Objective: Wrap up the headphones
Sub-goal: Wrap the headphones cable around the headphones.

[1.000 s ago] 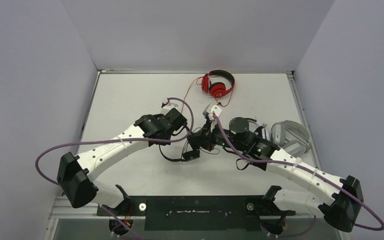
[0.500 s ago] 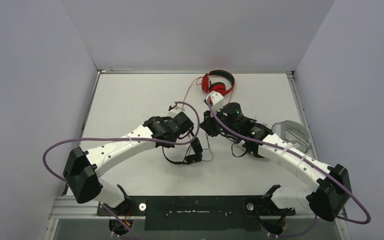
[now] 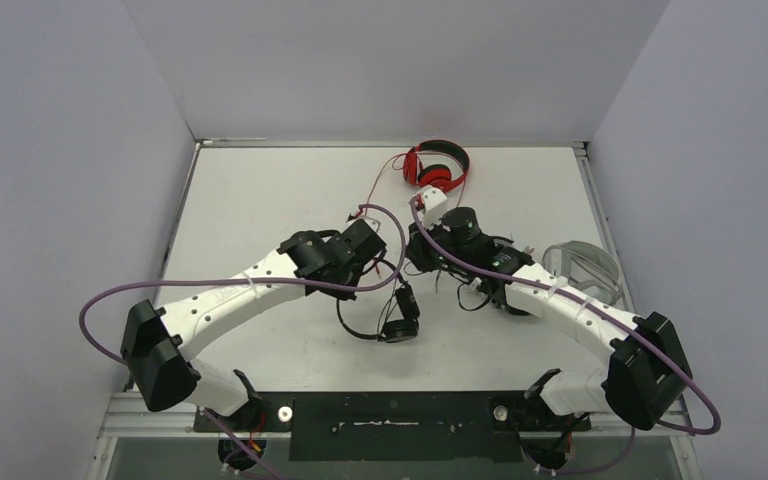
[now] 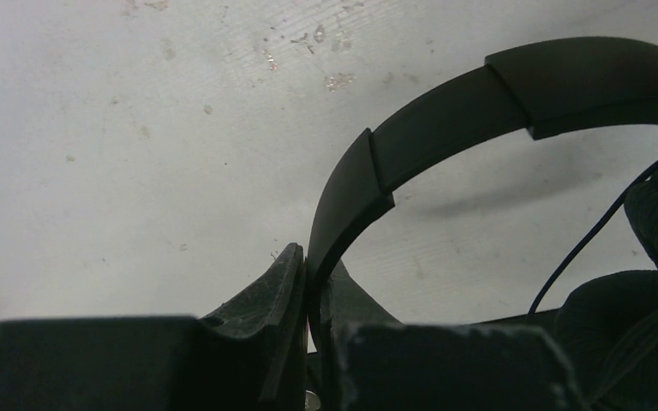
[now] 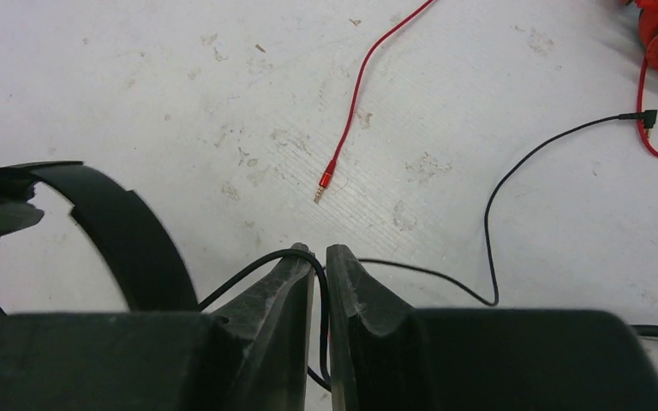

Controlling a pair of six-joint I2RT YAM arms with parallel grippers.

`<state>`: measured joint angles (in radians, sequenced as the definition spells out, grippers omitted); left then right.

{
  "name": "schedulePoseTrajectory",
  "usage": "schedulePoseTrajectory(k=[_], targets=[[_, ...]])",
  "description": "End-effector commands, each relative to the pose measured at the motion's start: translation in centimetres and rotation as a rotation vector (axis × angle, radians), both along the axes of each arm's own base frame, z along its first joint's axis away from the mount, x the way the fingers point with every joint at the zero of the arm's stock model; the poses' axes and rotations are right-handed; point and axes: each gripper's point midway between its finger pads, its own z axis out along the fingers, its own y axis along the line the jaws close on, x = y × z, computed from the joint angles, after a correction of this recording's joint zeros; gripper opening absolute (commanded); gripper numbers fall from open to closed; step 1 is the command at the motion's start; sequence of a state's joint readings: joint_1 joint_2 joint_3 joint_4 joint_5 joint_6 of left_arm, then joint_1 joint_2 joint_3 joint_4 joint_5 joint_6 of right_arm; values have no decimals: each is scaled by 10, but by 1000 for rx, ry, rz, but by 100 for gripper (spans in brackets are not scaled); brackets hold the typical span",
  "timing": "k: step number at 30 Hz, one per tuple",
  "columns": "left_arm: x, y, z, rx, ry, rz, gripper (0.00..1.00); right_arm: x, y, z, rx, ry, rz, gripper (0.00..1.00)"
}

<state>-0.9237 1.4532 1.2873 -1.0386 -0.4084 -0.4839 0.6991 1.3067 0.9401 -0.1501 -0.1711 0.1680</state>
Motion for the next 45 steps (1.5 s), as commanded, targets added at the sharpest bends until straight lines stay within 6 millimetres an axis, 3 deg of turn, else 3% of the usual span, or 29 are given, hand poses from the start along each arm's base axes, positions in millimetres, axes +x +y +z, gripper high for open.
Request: schedulePoseTrajectory(k=[1, 8, 14, 22, 26, 33, 36, 40, 45], targets=[[-18, -38, 52, -273, 9, -135, 0, 17, 8, 18, 174, -46, 31, 13], [-47, -57, 112, -512, 33, -246, 0, 6, 16, 26, 388, -47, 151, 15], [-58, -66, 163, -644, 40, -245, 0, -2, 27, 14, 464, -3, 201, 17], [-52, -76, 210, -721, 31, -196, 0, -8, 29, 13, 534, -16, 214, 20], [-40, -78, 234, -773, 10, -155, 0, -21, 27, 9, 573, -5, 238, 22], [-2, -65, 241, -858, 44, -69, 0, -34, 13, 2, 564, -20, 208, 25], [3, -65, 238, -849, 46, -58, 0, -22, -5, 3, 508, -54, 91, 26], [7, -60, 236, -839, 39, -34, 0, -6, -37, 10, 491, -89, -55, 38], [8, -51, 244, -847, 16, -14, 0, 2, -60, 14, 508, -72, -105, 48]])
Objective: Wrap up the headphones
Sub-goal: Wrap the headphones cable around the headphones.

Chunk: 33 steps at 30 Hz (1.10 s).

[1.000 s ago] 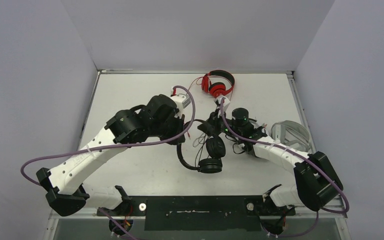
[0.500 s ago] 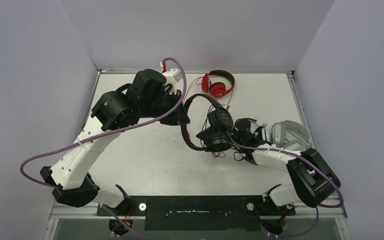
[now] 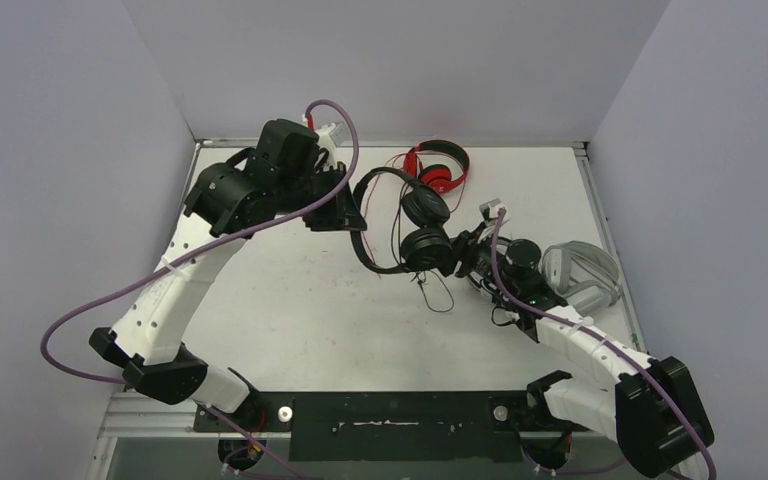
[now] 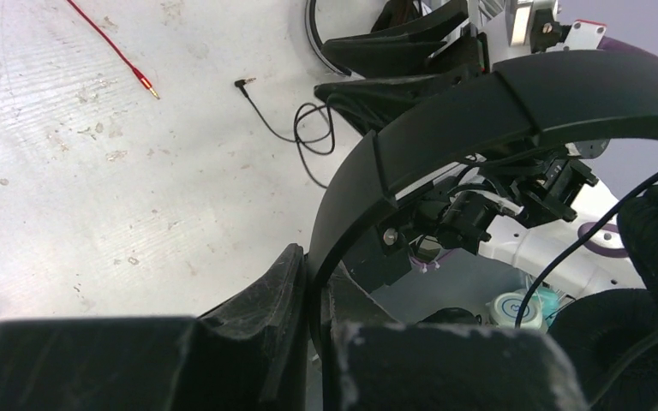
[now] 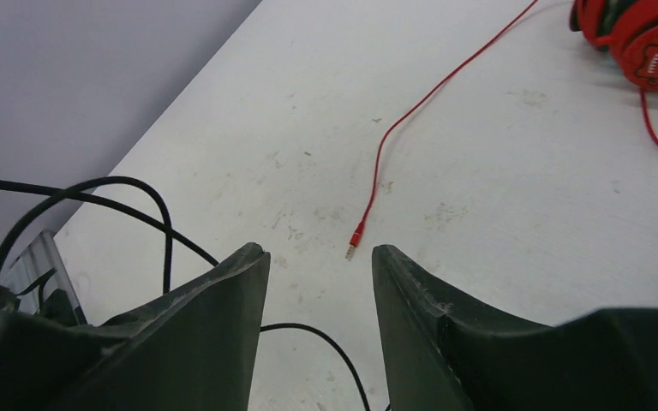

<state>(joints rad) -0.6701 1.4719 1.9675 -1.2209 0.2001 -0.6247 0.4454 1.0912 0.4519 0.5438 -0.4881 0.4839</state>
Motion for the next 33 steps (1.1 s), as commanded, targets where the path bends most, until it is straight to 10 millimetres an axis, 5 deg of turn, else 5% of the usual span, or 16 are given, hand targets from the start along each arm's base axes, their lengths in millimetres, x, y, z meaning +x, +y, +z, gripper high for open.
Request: schedulePoseTrajectory(k=[1, 7, 20, 33], targets=[[-3, 4, 40, -99, -74, 9, 0, 8, -20, 3, 10, 18, -52, 49], [-5, 7, 48, -105, -83, 13, 0, -5, -20, 8, 50, -19, 21, 56], [-4, 7, 65, -130, -107, 14, 0, -11, -12, -23, 60, 35, 83, 64], [3, 8, 59, -112, -101, 21, 0, -29, -24, 62, 89, -265, 69, 85]])
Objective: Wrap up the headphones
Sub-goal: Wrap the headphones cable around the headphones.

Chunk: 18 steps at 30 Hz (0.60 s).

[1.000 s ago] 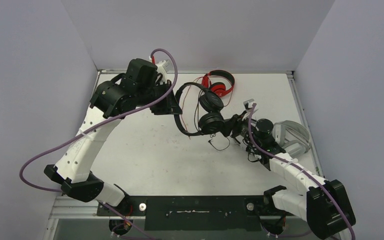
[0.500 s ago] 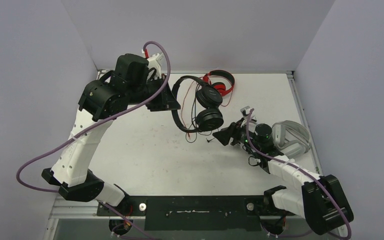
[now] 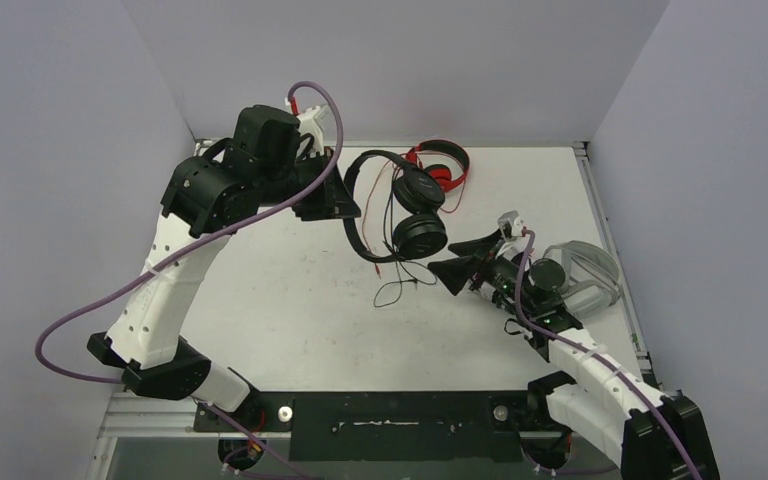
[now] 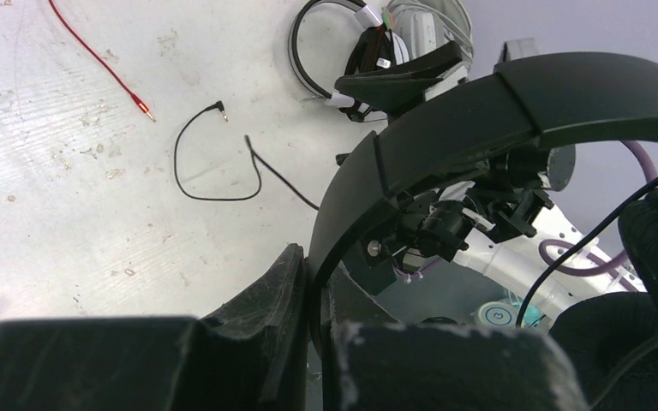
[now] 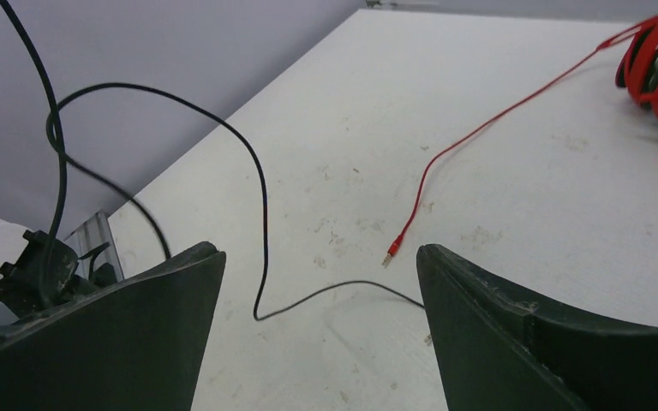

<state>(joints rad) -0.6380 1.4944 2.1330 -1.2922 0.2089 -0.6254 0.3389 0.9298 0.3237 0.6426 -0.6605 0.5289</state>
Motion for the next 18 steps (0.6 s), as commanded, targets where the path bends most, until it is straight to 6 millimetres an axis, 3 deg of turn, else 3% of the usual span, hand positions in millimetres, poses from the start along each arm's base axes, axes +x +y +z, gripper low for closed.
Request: schedulePoseTrajectory(k=[1, 11, 18], targets=[[2, -3, 22, -64, -49, -5, 0, 0, -2, 50, 2, -191, -3, 87], [3, -5, 25, -76, -52, -13, 0, 4, 2, 40, 25, -165, 10, 91], [4, -7, 27, -86, -53, -21, 0, 13, 25, 35, 16, -156, 96, 94]])
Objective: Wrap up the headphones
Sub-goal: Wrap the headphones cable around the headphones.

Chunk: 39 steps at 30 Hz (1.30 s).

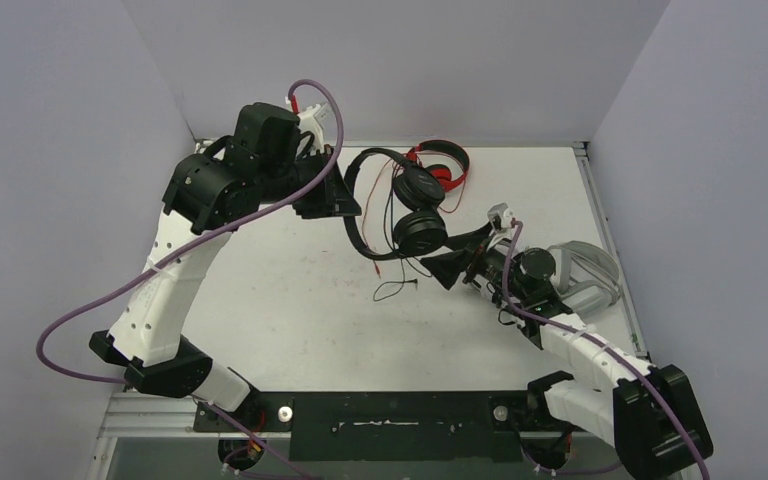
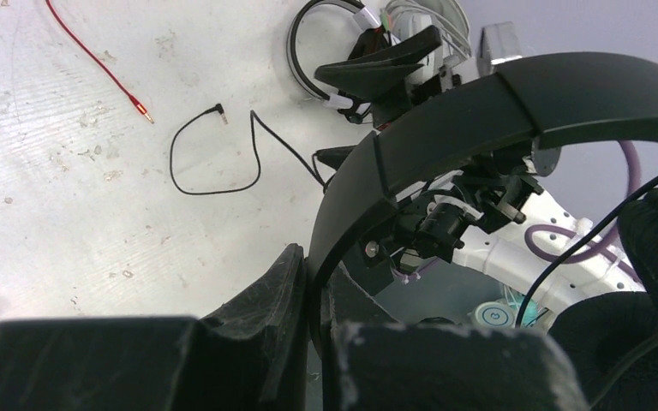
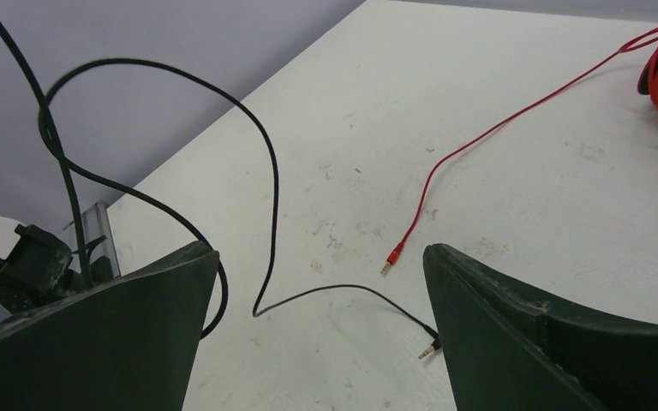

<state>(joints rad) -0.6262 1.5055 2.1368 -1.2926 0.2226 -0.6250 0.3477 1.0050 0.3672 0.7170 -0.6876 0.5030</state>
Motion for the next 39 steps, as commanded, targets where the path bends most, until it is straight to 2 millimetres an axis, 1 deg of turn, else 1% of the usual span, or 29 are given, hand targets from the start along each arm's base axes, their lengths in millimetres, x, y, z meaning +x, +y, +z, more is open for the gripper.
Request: schedulePoseTrajectory(k=[1, 8, 11, 17, 22, 23, 24, 25, 26, 27, 30, 32, 34, 35, 39], targets=[[0, -6, 29, -85, -63, -22, 0, 6, 20, 19, 12, -87, 70, 94], [1, -8, 27, -86, -56, -26, 0, 5, 47, 17, 26, -98, 149, 93], [1, -8, 29, -90, -58, -29, 0, 6, 55, 20, 30, -106, 168, 93], [2, -9, 27, -88, -55, -30, 0, 13, 59, 24, 35, -113, 160, 92], [3, -11, 28, -95, -56, -35, 0, 19, 64, 32, 54, -128, 173, 76], [2, -12, 28, -97, -54, -36, 0, 20, 67, 40, 70, -148, 186, 72], [3, -12, 28, -98, -54, -36, 0, 20, 69, 43, 81, -154, 204, 65], [3, -11, 28, -97, -55, -33, 0, 19, 72, 46, 94, -160, 223, 56], [3, -11, 28, -96, -56, -31, 0, 18, 75, 46, 104, -154, 242, 51], [3, -11, 27, -93, -54, -31, 0, 16, 77, 48, 115, -155, 256, 49], [4, -11, 25, -90, -48, -30, 0, 12, 84, 44, 131, -145, 288, 49], [4, -12, 25, -93, -48, -31, 0, 9, 91, 38, 128, -133, 306, 51], [4, -12, 28, -101, -51, -34, 0, 8, 96, 32, 123, -123, 318, 51], [4, -13, 28, -102, -52, -35, 0, 9, 98, 29, 124, -116, 318, 47], [6, -12, 28, -98, -53, -30, 0, 6, 98, 27, 161, -98, 333, 13]])
